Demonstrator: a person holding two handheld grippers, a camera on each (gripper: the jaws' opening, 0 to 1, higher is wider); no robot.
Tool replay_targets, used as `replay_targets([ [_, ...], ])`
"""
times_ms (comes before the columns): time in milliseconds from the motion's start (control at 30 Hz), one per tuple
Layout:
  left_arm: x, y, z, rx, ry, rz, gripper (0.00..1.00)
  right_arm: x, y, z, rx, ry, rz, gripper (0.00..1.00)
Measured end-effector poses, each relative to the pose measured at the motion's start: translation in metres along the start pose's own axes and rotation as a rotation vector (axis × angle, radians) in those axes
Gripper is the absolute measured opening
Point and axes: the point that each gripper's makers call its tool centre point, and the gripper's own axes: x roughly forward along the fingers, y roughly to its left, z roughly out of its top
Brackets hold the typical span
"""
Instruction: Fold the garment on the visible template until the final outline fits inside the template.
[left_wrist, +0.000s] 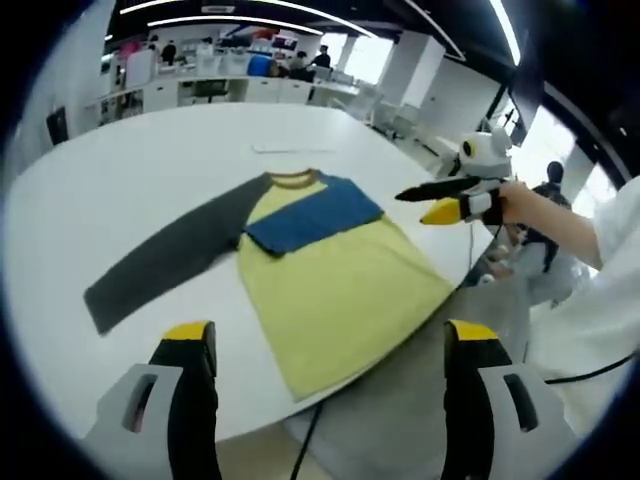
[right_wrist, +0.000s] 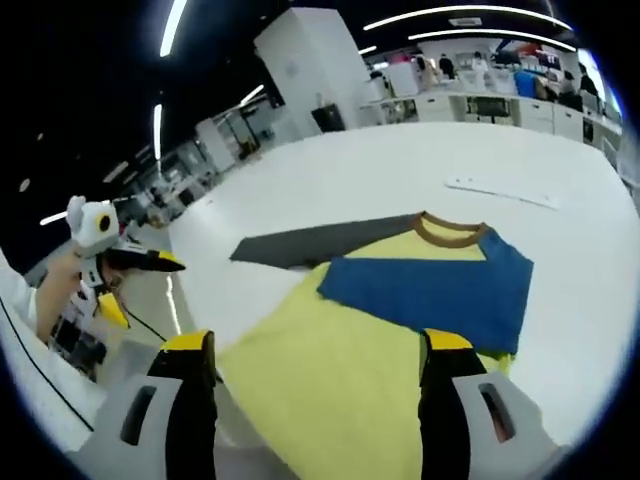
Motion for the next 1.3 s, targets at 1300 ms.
replay_targets([
  [1300,-0.014,-0.003,0.009,0.017,-0.010,0.041,0.91,-0.128,-0.041,-0.036,0.019,-0.099,-0.120,1.00],
])
